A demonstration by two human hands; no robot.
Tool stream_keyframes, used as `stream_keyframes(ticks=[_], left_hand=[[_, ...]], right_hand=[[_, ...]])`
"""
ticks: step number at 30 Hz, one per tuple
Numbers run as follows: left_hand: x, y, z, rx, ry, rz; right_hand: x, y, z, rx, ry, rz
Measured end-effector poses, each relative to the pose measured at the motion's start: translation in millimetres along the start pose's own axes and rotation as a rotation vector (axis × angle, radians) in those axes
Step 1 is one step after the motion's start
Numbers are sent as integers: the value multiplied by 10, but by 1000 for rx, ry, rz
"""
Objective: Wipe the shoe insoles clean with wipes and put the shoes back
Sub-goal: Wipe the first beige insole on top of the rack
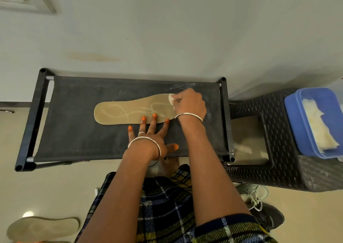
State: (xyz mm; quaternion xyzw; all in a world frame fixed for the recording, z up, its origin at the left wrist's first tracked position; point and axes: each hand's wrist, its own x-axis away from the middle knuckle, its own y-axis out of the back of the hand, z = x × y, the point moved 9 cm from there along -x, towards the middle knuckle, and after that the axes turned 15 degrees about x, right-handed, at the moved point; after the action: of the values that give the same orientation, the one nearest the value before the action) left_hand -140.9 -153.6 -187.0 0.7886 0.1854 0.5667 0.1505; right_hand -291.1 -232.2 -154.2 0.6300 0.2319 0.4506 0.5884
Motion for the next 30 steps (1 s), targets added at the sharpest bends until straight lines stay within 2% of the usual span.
stream_keyframes(ticks=[3, 8, 12, 14, 19, 24, 28, 30], left_hand=[[8, 16, 8, 3, -4, -2], [2, -7, 21, 9, 5, 4], [7, 0, 40, 16, 8, 7], [14, 9, 38, 17, 6, 9], [6, 0, 23, 21, 13, 11], [11, 8, 42, 12, 13, 8], [-5, 6, 44, 16, 22, 9], [-11, 1, 45, 15, 20, 5]], right_hand=[[-28, 58, -147, -10, -77, -48], [51, -129, 234, -11, 139, 88], [-56, -17, -105, -33, -36, -9], [-68, -8, -124, -29, -38, -25], [-44, -123, 5, -68, 104, 128], [-95, 39, -224, -88, -20, -37], [-72, -88, -122, -125, 106, 133], [-75, -55, -187, -126, 78, 105]])
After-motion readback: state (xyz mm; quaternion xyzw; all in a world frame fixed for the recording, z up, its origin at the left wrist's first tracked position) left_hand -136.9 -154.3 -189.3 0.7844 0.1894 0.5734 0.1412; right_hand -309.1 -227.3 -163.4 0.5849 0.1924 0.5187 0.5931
